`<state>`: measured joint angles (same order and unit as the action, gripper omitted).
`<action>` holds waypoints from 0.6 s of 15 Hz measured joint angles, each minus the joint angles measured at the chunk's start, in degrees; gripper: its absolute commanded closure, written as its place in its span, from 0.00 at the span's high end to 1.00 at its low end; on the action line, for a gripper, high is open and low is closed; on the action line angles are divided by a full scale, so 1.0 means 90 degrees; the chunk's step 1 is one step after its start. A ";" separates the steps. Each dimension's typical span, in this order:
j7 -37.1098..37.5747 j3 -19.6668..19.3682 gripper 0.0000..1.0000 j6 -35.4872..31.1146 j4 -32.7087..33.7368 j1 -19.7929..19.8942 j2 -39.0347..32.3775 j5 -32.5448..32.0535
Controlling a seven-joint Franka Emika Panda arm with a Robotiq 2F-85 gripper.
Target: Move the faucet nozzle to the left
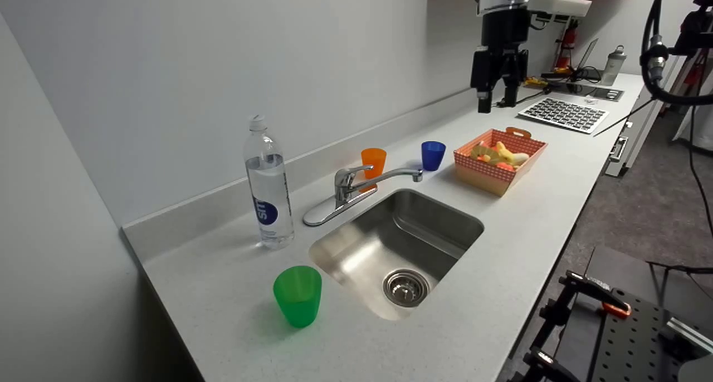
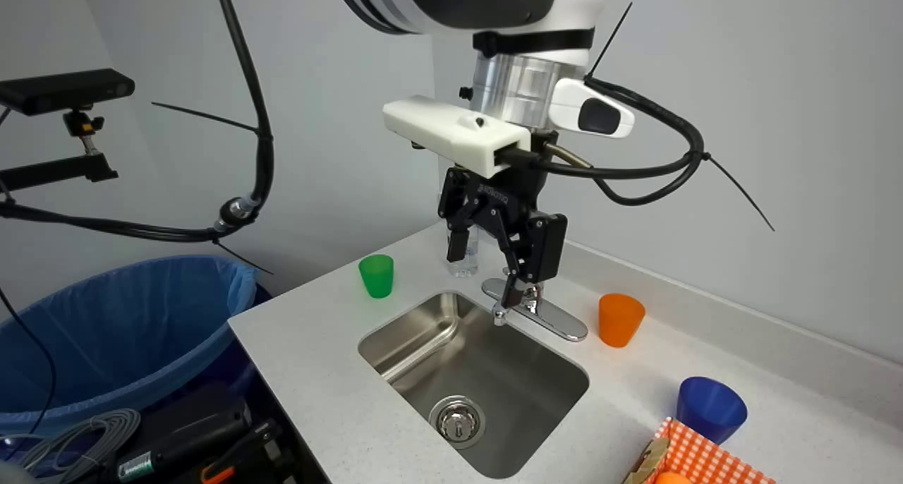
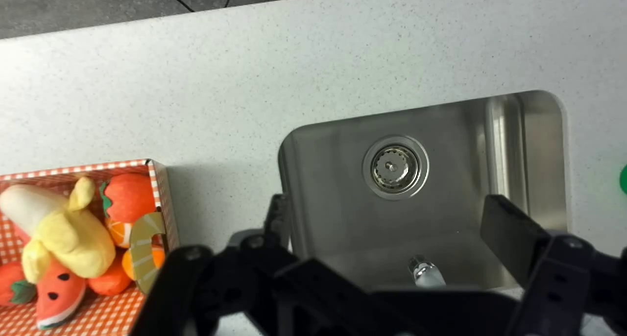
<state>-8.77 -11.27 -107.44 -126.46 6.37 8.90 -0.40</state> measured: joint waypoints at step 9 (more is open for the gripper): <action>0.0067 0.0023 1.00 -0.0045 0.0001 0.0000 -0.0098 0.0003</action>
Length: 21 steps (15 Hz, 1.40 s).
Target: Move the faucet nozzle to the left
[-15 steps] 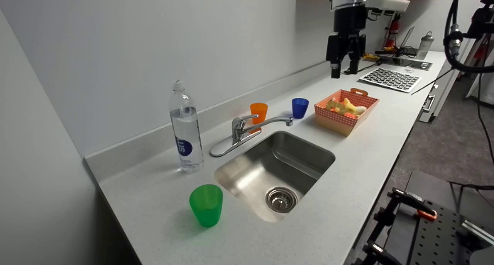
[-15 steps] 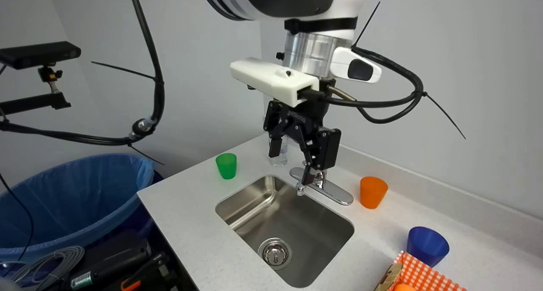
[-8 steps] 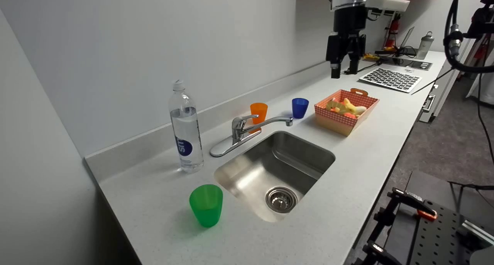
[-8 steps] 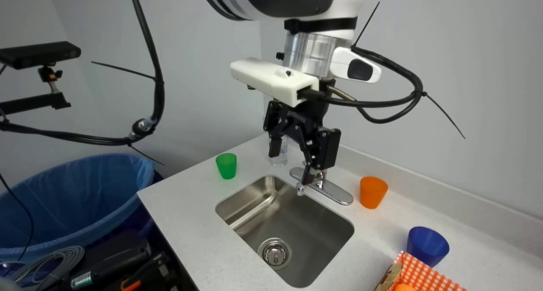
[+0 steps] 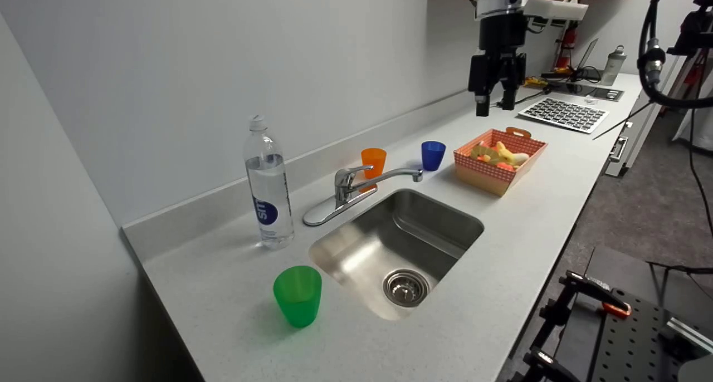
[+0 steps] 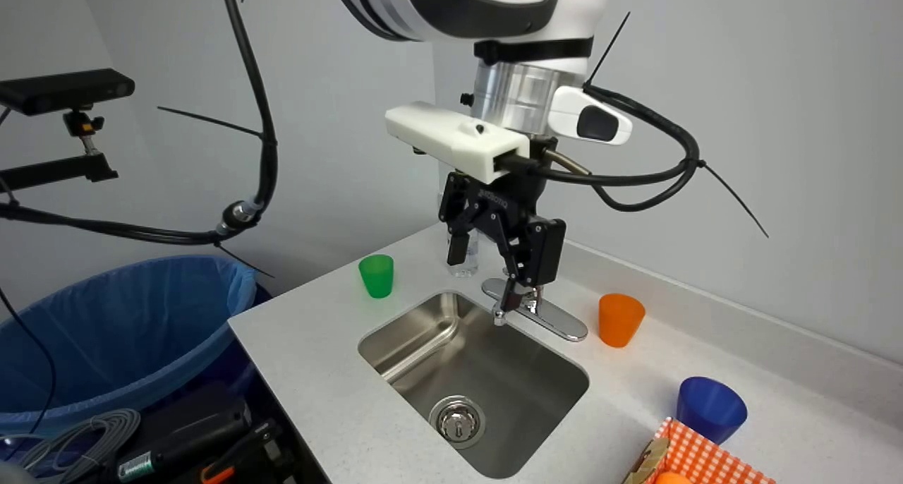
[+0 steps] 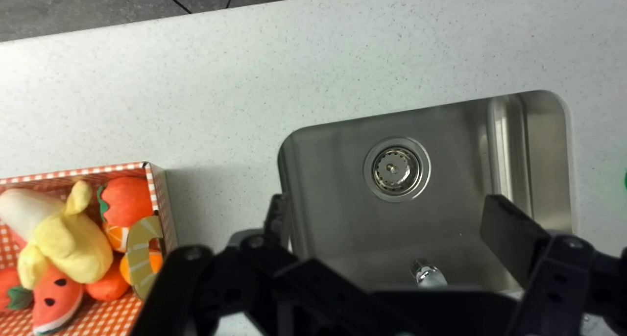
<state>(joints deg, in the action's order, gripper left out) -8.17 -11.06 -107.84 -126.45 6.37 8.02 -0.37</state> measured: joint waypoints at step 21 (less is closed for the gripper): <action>0.0496 0.0296 1.00 -0.1348 0.2126 0.0031 -0.3170 0.0068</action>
<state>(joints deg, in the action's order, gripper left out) -3.71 -8.40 -119.98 -107.32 6.66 -20.51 0.24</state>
